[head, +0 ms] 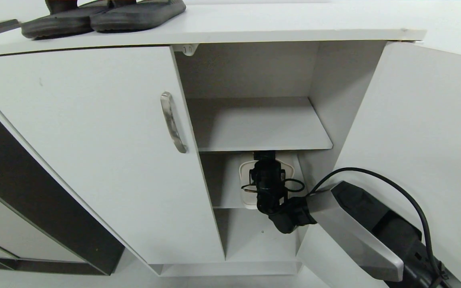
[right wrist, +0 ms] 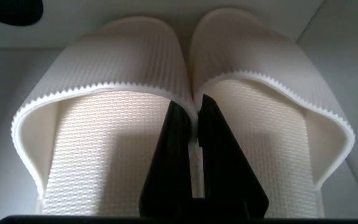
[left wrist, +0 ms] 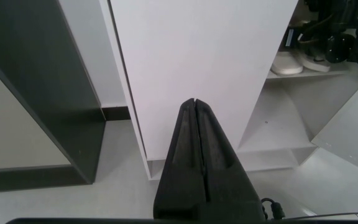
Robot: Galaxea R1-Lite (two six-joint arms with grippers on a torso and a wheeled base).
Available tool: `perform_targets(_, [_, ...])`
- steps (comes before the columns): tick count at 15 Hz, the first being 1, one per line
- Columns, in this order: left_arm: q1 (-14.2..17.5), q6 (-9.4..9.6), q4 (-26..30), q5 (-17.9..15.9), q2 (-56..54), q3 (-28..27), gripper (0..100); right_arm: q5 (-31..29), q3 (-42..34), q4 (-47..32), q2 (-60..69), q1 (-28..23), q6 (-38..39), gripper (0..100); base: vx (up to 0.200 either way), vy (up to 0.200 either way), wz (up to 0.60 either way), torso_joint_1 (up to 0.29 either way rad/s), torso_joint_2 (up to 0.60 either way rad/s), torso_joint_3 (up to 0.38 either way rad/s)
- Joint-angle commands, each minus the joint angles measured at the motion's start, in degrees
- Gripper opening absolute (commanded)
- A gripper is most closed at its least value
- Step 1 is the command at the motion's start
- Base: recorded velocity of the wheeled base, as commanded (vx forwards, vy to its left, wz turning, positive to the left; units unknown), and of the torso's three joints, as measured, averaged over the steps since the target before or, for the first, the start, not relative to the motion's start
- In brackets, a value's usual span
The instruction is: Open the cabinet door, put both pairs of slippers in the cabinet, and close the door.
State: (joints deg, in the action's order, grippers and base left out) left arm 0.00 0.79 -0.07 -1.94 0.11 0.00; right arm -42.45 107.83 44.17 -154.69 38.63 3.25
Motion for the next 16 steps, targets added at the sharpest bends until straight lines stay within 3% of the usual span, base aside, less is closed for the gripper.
perform_targets(1, [0.0, 0.0, -0.01, 0.0, -0.02, 0.0, 0, 0.0, 0.02, 0.04, -0.35, -0.14, 0.0, 0, 0.0, 0.0, 0.0, 0.0, 0.0, 0.0])
perform_targets(3, [0.0, 0.0, -0.01, 0.0, -0.02, 0.0, 0, 0.0, 0.02, 0.04, -0.53, -0.14, 0.08, 0, 0.0, 0.0, 0.0, 0.0, 0.0, 0.0])
perform_targets(4, [0.0, 0.0, -0.01, 0.0, -0.02, 0.0, 0, 0.0, 0.02, 0.04, -0.53, -0.14, 0.08, 100, 0.0, 0.0, 0.0, 0.0, 0.0, 0.0])
perform_targets(7, [0.0, 0.0, -0.01, 0.0, -0.02, 0.0, 0, -0.18, -1.21, 0.75, 0.09, -0.05, 0.0, 100, 0.0, 0.0, 0.0, 0.0, 0.0, 0.0])
perform_targets(9, [0.0, 0.0, -0.01, 0.0, -0.02, 0.0, 0, -0.18, -5.87, 2.24, 3.08, 0.66, -0.18, 100, 0.0, 0.0, 0.0, 0.0, 0.0, 0.0])
perform_targets(16, [0.0, 0.17, -0.01, -0.08, -0.02, 0.0, 0, -0.53, -42.44, 17.53, 22.59, 7.69, -0.35, 100, 0.0, 0.0, 0.0, 0.0, 0.0, 0.0])
